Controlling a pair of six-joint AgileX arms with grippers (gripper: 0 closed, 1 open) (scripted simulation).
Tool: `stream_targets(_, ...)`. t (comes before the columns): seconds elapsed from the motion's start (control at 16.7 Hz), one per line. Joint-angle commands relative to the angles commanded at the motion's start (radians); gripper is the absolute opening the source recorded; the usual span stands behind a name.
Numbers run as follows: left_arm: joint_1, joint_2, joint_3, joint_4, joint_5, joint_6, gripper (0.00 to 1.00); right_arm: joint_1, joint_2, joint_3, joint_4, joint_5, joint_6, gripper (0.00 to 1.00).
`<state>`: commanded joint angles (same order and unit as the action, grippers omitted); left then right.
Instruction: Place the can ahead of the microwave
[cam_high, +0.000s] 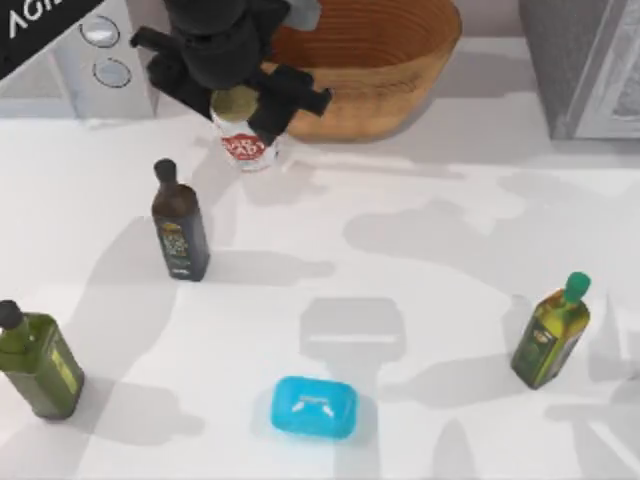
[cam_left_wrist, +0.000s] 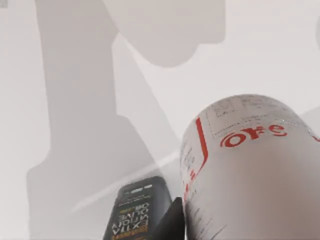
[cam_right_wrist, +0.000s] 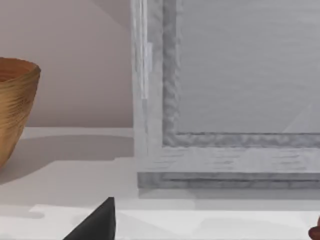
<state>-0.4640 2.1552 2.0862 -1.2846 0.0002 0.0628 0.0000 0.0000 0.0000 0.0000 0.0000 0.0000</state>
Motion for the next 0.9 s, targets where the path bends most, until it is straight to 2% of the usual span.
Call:
stream_targets(0.36,0.395,-0.032,-0.11,0.013,0.001,0.08,0.0,0.0,0.0,0.0,0.0,0.0,0.0,1.0)
stream_targets(0.54,0.544,-0.008,-0.169,0.006,0.001,0.11,0.0,0.0,0.0,0.0,0.0,0.0,0.0,1.0)
stream_targets(0.72,0.619,0.013,-0.201,0.003,0.001,0.125,0.0,0.0,0.0,0.0,0.0,0.0,0.0,1.0)
stream_targets(0.9,0.623,0.015,-0.203,0.003,0.001,0.125,0.0,0.0,0.0,0.0,0.0,0.0,0.0,1.0)
